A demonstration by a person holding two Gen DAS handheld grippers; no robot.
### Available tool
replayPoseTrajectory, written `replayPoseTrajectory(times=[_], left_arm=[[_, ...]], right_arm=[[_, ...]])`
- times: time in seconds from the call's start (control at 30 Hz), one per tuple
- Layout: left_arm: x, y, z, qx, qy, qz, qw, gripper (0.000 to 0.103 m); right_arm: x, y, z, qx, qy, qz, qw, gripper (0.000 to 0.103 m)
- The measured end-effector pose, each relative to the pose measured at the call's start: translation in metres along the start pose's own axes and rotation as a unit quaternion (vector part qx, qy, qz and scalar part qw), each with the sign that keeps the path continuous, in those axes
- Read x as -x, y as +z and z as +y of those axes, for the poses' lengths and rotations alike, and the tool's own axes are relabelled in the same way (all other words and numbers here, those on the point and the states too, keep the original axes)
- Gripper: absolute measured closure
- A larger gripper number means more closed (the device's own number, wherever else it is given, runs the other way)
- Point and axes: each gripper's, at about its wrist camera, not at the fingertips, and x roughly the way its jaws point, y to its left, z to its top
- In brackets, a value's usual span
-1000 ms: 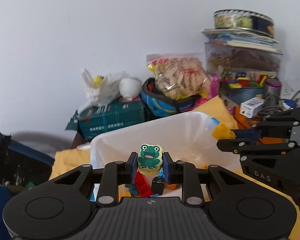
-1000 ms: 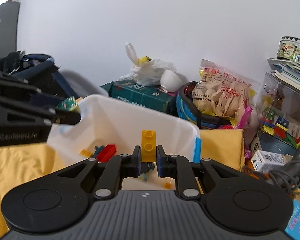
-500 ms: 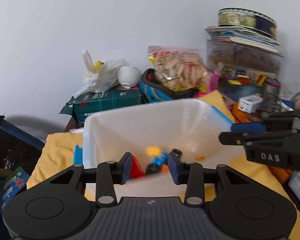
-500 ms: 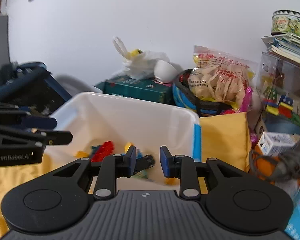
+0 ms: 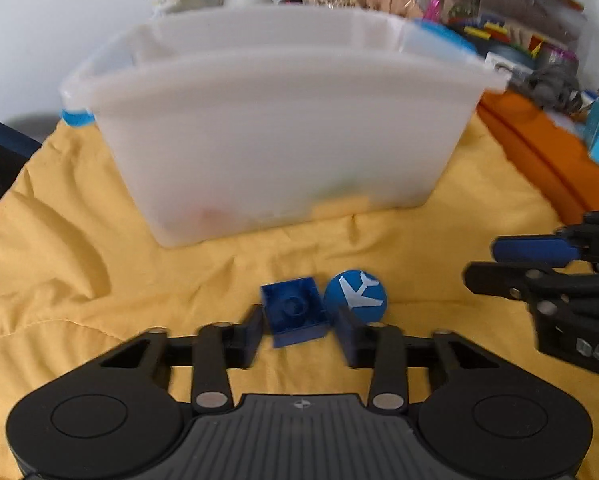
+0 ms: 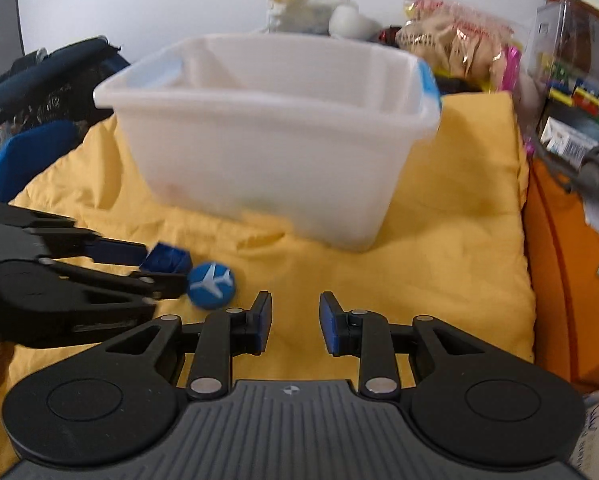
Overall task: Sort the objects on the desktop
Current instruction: 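Grasp the square blue brick with the left tool while the right tool grasps the blue airplane disc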
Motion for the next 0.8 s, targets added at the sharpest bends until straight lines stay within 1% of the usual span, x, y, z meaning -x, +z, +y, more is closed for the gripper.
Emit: replayPoseTrajectory(times=[0.07, 0.1, 0.2, 0.3, 0.37, 0.4, 0.47, 0.53, 0.6, 0.63, 0.7, 0.8], left_arm=[[0.001, 0.000, 0.010, 0.020, -0.007, 0.004, 0.9998, 0.067], [0.005, 0.000, 0.015, 0.022, -0.008, 0.002, 0.9997, 0.067], [0.021, -0.008, 0.022, 0.012, -0.015, 0.006, 0.9998, 0.067], [0.039, -0.023, 0.026, 0.014, -0.024, 0.018, 0.9995, 0.067], [0.049, -0.035, 0.025, 0.015, -0.025, 0.026, 0.9992, 0.067], [0.054, -0.042, 0.024, 0.013, -0.023, 0.030, 0.9992, 0.067], [0.057, -0.053, 0.020, 0.010, -0.023, 0.035, 0.9991, 0.067], [0.059, -0.062, 0.015, 0.005, -0.025, 0.039, 0.9989, 0.067], [0.063, -0.067, 0.011, -0.004, -0.027, 0.037, 0.9990, 0.067], [0.064, -0.068, 0.009, -0.008, -0.029, 0.035, 0.9989, 0.067], [0.068, -0.070, 0.006, -0.012, -0.032, 0.034, 0.9989, 0.067], [0.071, -0.074, 0.004, -0.013, -0.040, 0.034, 0.9985, 0.067]], right_arm=[[-0.004, -0.002, 0.003, 0.007, 0.005, 0.008, 1.000, 0.073], [-0.006, -0.001, 0.005, 0.011, 0.011, 0.008, 1.000, 0.073], [-0.013, -0.004, 0.017, 0.026, 0.032, 0.010, 0.999, 0.073], [-0.022, 0.001, 0.028, 0.032, 0.054, 0.006, 0.998, 0.065], [-0.029, 0.004, 0.036, 0.041, 0.060, 0.006, 0.997, 0.061], [-0.032, 0.006, 0.040, 0.048, 0.059, 0.005, 0.997, 0.060], [-0.040, 0.008, 0.046, 0.060, 0.056, 0.005, 0.997, 0.051], [-0.050, 0.009, 0.051, 0.067, 0.046, 0.010, 0.997, 0.048], [-0.058, 0.008, 0.054, 0.073, 0.043, 0.021, 0.996, 0.054], [-0.059, 0.006, 0.055, 0.072, 0.045, 0.024, 0.996, 0.061], [-0.053, 0.002, 0.056, 0.066, 0.042, 0.025, 0.997, 0.061], [-0.033, -0.011, 0.053, 0.066, 0.050, 0.032, 0.996, 0.061]])
